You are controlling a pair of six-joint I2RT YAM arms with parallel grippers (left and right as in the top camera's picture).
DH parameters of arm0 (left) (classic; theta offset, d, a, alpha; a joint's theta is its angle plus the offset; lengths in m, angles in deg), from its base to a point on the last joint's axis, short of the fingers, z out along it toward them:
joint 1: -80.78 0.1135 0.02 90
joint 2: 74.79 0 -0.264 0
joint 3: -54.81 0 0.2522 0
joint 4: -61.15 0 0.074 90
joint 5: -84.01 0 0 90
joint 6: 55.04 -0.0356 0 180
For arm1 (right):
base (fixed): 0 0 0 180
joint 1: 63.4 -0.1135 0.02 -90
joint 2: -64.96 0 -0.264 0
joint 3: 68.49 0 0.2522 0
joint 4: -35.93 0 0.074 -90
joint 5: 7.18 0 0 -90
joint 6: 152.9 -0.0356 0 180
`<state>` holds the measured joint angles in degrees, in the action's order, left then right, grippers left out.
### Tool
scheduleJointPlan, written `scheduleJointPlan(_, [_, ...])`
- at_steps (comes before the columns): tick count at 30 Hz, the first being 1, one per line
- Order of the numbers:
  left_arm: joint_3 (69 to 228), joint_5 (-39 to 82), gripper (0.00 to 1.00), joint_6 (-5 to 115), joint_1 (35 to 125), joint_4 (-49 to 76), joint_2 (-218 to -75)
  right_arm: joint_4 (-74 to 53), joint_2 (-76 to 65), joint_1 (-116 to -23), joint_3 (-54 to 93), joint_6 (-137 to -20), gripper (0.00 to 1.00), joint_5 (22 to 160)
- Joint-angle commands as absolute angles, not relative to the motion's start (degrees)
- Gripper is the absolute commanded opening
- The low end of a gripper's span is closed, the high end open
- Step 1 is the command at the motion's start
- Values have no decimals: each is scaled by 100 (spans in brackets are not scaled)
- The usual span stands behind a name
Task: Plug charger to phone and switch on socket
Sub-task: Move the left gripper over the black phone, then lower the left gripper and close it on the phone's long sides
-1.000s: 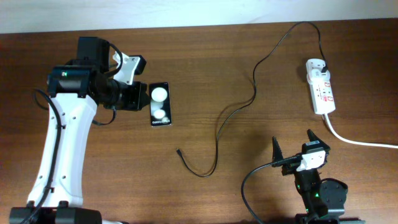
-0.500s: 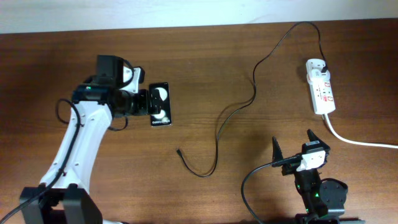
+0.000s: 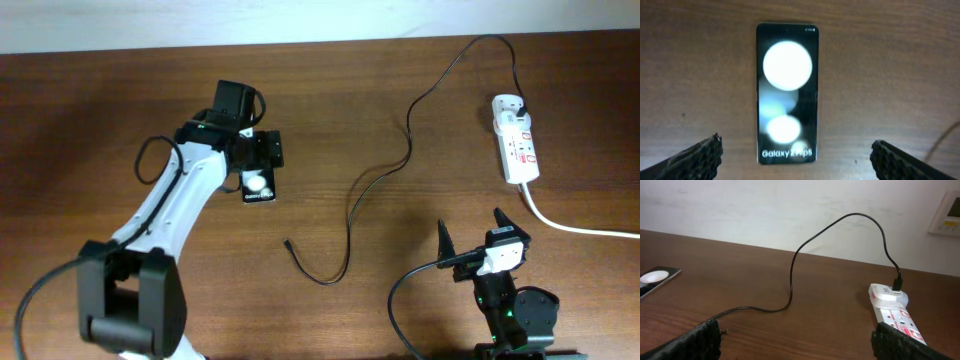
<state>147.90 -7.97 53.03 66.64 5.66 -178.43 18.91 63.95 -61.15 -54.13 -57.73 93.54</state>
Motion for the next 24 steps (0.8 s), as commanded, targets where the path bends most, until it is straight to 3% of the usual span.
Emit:
scheduleJointPlan(1, [14856, -906, 99, 5381, 6640, 906, -18328, 1851, 6423, -6150, -5442, -5733, 99, 9328])
scheduleJointPlan(9, [14854, -1081, 99, 5384, 6614, 1414, -19233, 1851, 6423, -6150, -5442, -5733, 99, 9328])
scheduleJointPlan(19, [14854, -1075, 71, 5381, 6614, 1119, -19746, 1851, 6423, -6150, -5442, -5733, 99, 9328])
scheduleJointPlan(24, [14854, -961, 70, 5381, 6614, 428, -19746, 1851, 6423, -6150, -5442, -5733, 99, 9328])
